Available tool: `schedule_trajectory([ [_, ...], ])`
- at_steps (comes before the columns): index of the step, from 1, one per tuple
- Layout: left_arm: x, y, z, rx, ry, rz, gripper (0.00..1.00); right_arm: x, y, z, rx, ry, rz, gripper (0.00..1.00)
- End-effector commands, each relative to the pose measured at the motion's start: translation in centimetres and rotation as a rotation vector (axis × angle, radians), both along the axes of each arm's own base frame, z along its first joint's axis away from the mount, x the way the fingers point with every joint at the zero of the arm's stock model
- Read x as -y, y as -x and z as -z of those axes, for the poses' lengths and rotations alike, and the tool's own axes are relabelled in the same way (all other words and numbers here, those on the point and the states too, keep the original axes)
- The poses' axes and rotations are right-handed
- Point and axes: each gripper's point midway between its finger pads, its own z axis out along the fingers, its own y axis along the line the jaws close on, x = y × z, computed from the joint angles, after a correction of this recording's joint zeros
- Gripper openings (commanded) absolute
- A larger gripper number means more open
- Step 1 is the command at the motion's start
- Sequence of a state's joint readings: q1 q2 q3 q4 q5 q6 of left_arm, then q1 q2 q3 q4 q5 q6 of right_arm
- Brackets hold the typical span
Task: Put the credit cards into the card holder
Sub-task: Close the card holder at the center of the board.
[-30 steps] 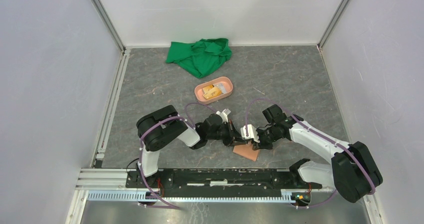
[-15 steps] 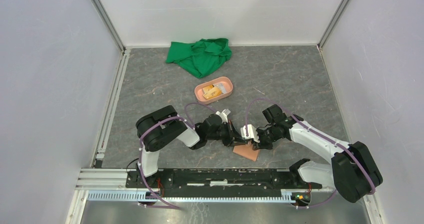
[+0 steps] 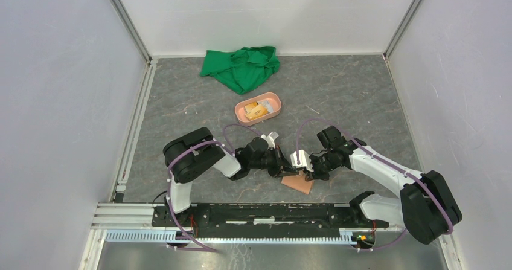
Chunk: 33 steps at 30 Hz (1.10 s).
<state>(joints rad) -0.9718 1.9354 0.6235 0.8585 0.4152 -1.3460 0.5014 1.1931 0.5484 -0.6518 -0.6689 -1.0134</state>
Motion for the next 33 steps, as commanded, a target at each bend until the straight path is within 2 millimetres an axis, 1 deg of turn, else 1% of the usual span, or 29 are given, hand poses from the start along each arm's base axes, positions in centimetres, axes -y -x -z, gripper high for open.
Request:
schedule_trajectory([
  [1,-0.7,2.5,1.5,-0.004,-0.082,0.106,0.02,1.9,-1.4,1.7,0.061,0.123,0.028,0.0],
  [7,-1.9,2.2,4.1,0.011,-0.19,0.094,0.02,1.8,-1.4,1.6,0.062,0.118,0.028,0.0],
  [13,-3.1,2.2,6.0,0.025,-0.271,0.091,0.02,1.5,-1.3,1.1,0.058,0.099,0.022,0.01],
  [17,-3.8,2.2,6.4,0.04,-0.316,0.095,0.02,1.2,-1.4,0.6,0.058,0.085,0.017,0.01],
  [20,-4.3,2.2,6.7,0.05,-0.349,0.101,0.02,0.9,-1.6,0.0,0.061,0.074,0.012,0.05],
  [23,-4.5,2.3,6.9,0.052,-0.357,0.107,0.02,0.3,-1.6,-1.2,0.05,0.043,-0.006,0.11],
  [26,-4.5,2.4,7.1,0.05,-0.359,0.113,0.02,-0.4,-1.7,-2.5,0.044,0.01,-0.016,0.15],
  [30,-4.5,2.5,7.1,0.054,-0.36,0.116,0.02,-1.3,-2.2,-4.0,0.044,-0.035,-0.014,0.15],
  [33,-4.3,2.5,7.0,0.056,-0.357,0.12,0.02,-2.2,-2.6,-4.2,0.034,-0.069,0.006,0.15],
])
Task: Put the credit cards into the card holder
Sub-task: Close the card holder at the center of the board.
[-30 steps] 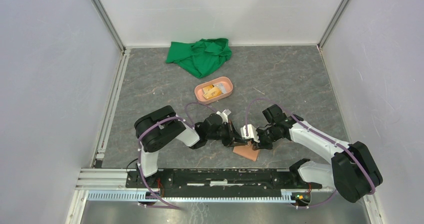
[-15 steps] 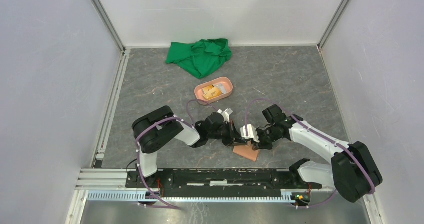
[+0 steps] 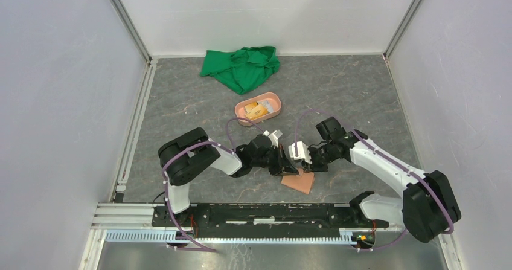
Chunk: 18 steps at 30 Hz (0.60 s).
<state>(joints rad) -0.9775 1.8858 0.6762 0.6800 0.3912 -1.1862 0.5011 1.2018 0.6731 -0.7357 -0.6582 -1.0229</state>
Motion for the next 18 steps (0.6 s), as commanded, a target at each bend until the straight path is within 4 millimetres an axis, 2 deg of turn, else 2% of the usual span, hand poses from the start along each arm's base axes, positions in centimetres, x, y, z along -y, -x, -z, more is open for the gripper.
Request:
schedule_trajectory([
  [1,-4.1,2.7,6.7,-0.047,-0.27,0.051,0.02,-1.6,-0.9,-1.2,-0.007,-0.067,0.016,0.14],
  [11,-3.9,3.0,6.6,-0.046,-0.267,0.059,0.02,-2.0,-0.6,0.9,-0.087,-0.063,0.039,0.1],
  [18,-3.9,3.0,6.5,-0.045,-0.261,0.056,0.02,-1.1,1.2,2.8,-0.123,0.003,0.001,0.05],
])
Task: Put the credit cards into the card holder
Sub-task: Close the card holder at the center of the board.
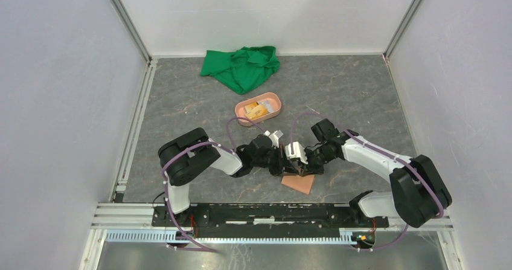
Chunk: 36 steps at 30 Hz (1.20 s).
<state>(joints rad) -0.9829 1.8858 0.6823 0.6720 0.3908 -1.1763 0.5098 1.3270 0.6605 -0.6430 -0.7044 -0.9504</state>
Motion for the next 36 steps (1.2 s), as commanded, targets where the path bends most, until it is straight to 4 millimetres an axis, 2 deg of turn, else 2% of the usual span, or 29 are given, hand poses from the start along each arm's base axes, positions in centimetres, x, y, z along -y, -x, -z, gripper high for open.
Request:
schedule_trajectory([
  [1,-4.1,2.9,6.4,-0.051,-0.254,0.044,0.02,0.1,1.3,1.1,-0.013,0.021,-0.039,0.05],
  [16,-4.3,3.3,5.7,-0.06,-0.224,0.035,0.02,0.0,0.9,1.8,0.016,0.068,-0.029,0.07],
  [22,-4.3,3.6,5.4,-0.055,-0.207,0.055,0.04,-0.4,0.8,1.4,0.032,0.057,-0.042,0.1],
  [29,-3.6,3.4,4.7,-0.042,-0.181,0.069,0.15,-0.2,0.8,1.5,0.035,0.067,-0.047,0.1],
  [32,-2.9,3.1,3.9,-0.03,-0.153,0.076,0.22,-0.1,0.8,1.6,0.039,0.072,-0.047,0.09],
  [36,-2.3,2.7,2.9,-0.018,-0.121,0.075,0.25,-0.1,0.8,1.6,0.04,0.073,-0.045,0.09],
])
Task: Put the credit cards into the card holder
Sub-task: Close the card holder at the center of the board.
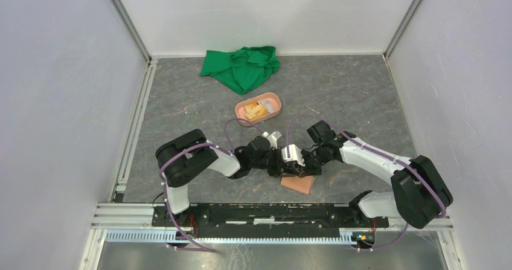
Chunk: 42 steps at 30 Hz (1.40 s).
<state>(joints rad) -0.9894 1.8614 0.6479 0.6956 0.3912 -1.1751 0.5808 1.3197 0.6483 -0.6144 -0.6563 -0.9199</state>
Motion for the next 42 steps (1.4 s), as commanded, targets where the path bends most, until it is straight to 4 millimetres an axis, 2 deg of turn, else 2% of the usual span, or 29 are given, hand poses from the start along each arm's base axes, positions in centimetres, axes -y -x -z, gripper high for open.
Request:
schedule_trajectory([
  [1,-1.9,2.0,3.1,-0.022,-0.129,0.065,0.26,0.5,0.1,1.1,0.017,0.04,-0.011,0.09],
  [10,-2.6,1.7,2.0,0.015,-0.134,0.06,0.21,0.3,0.2,0.9,0.018,0.03,-0.019,0.09],
  [14,-2.6,1.8,2.5,0.01,-0.151,0.074,0.19,0.1,0.2,0.6,0.024,0.014,-0.025,0.09],
  [23,-2.3,1.4,2.6,0.014,-0.153,0.068,0.23,0.1,0.3,0.6,0.022,0.012,-0.03,0.09],
  [27,-2.2,1.4,3.4,-0.004,-0.173,0.066,0.23,0.2,0.2,0.5,0.024,0.009,-0.028,0.09],
  [35,-2.5,1.5,4.8,-0.027,-0.198,0.06,0.11,0.1,0.4,0.4,0.022,0.005,-0.034,0.09],
  [38,-2.7,1.7,5.3,-0.035,-0.201,0.06,0.03,0.1,0.5,0.3,0.024,-0.001,-0.037,0.1],
  [42,-3.1,2.0,5.6,-0.036,-0.209,0.065,0.02,-0.4,0.8,-0.4,0.004,-0.028,-0.052,0.16],
])
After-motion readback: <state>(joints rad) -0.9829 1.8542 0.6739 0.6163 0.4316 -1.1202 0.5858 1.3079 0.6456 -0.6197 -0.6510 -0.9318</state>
